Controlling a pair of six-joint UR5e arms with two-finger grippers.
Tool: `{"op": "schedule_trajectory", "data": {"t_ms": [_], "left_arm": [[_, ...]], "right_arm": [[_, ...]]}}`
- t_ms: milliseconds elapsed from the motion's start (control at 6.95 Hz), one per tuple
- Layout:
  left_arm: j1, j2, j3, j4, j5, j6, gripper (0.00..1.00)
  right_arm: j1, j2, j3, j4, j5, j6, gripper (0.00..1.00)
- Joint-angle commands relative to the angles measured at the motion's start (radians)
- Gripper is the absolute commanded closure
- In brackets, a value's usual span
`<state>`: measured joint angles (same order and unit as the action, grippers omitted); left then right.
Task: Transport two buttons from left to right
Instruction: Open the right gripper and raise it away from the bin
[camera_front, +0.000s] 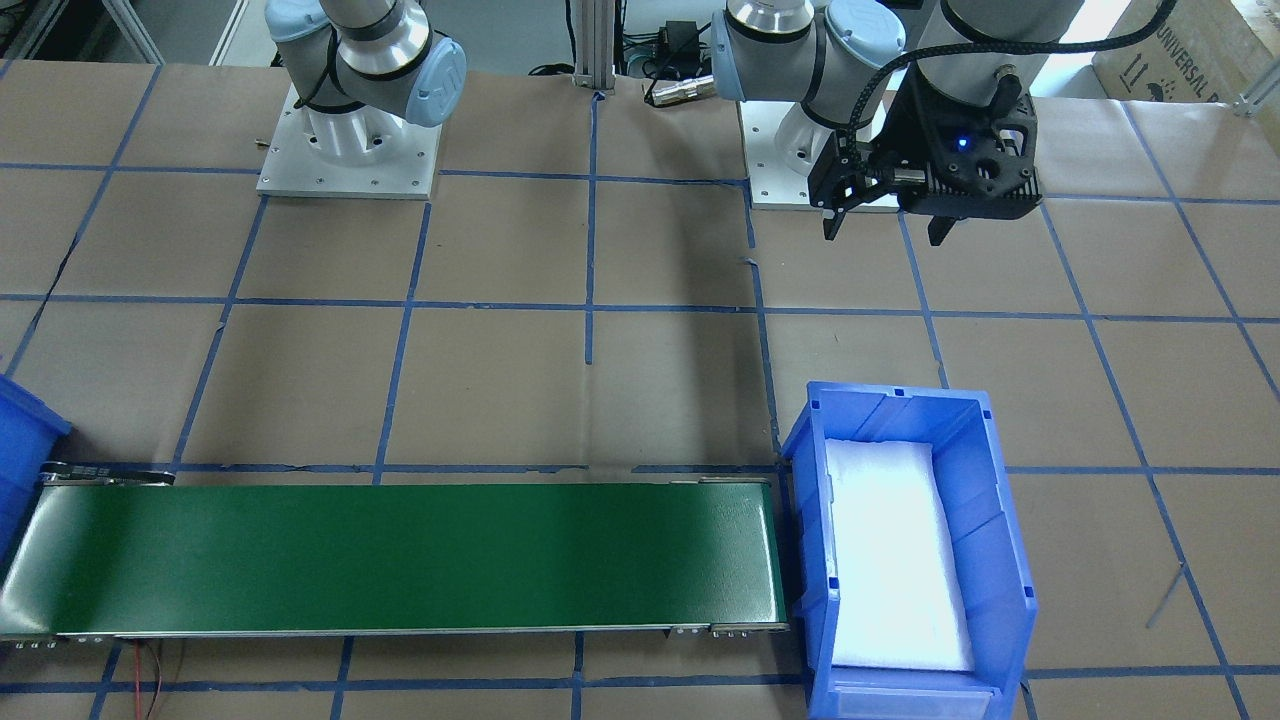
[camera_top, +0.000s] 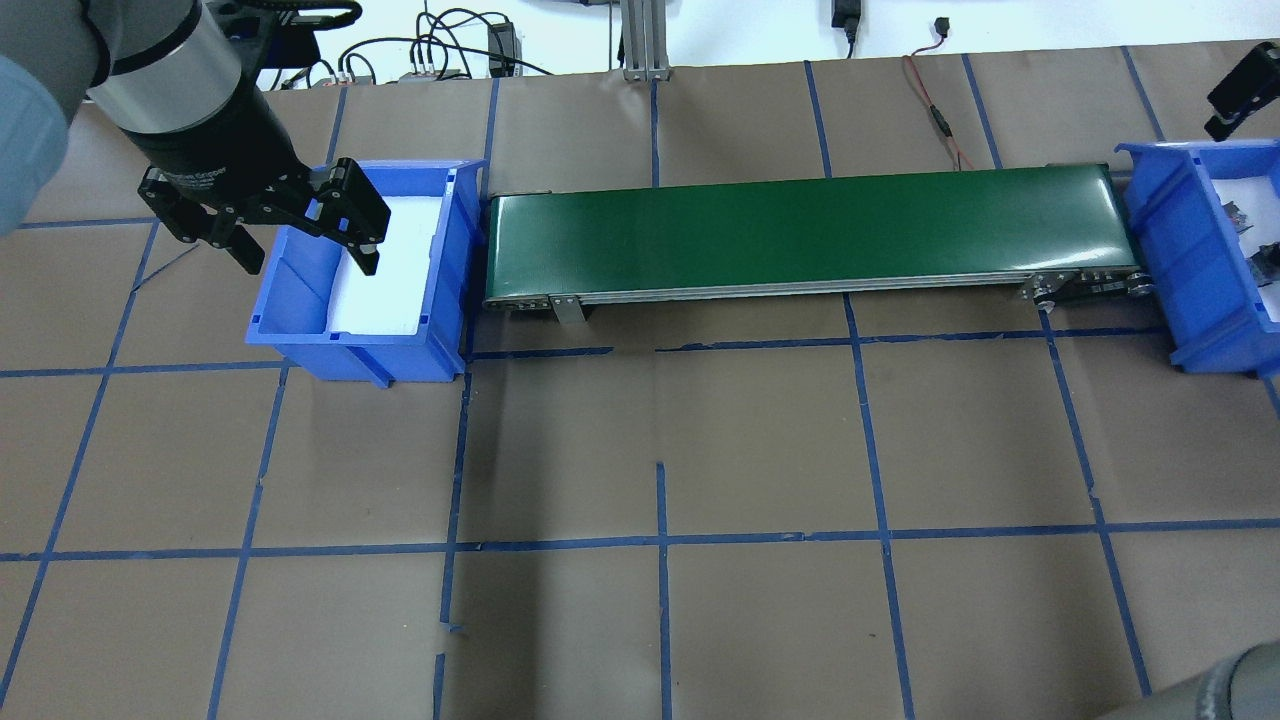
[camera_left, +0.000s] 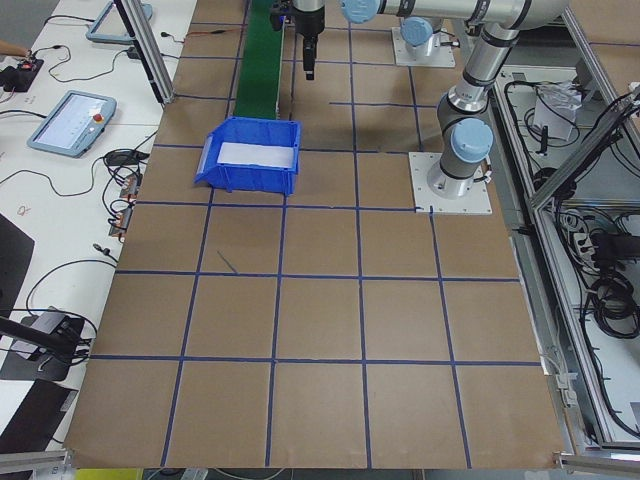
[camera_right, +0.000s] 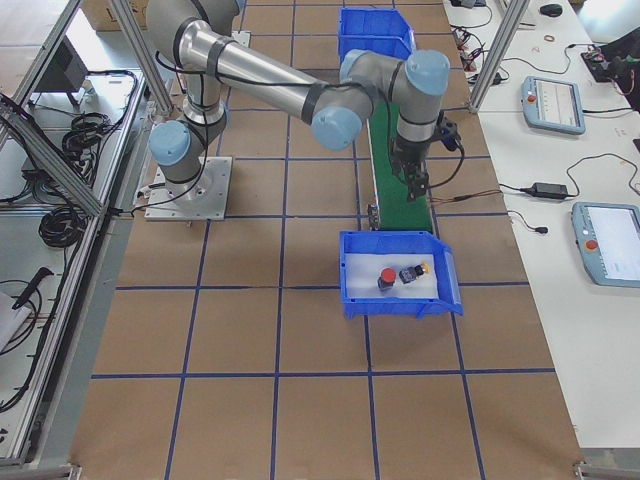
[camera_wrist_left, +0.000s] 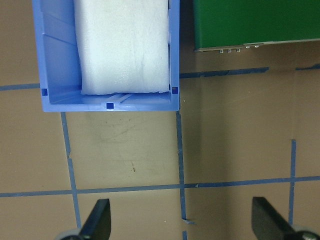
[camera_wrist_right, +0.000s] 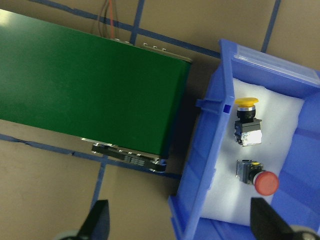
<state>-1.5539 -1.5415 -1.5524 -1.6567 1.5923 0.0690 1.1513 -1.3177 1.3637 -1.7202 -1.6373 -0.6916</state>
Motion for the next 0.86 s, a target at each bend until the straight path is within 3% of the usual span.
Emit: {"op": "schedule_trajectory", "data": {"t_ms": [0,288,720], "left_arm": [[0.000,0.000,0.000,0.000,0.000,0.000,0.00],[0.000,0.000,0.000,0.000,0.000,0.000,0.00],[0.000,0.000,0.000,0.000,0.001,0.000,0.00]], "right_arm": [[0.182,-0.101,0.023,0.103,-0.027,0.261,0.00],[0.322,-0.113,0.021,0.111,-0.081,0.339,0.00],[0.364,-0.118,0.026,0.140,0.003,0.392,0.00]]}}
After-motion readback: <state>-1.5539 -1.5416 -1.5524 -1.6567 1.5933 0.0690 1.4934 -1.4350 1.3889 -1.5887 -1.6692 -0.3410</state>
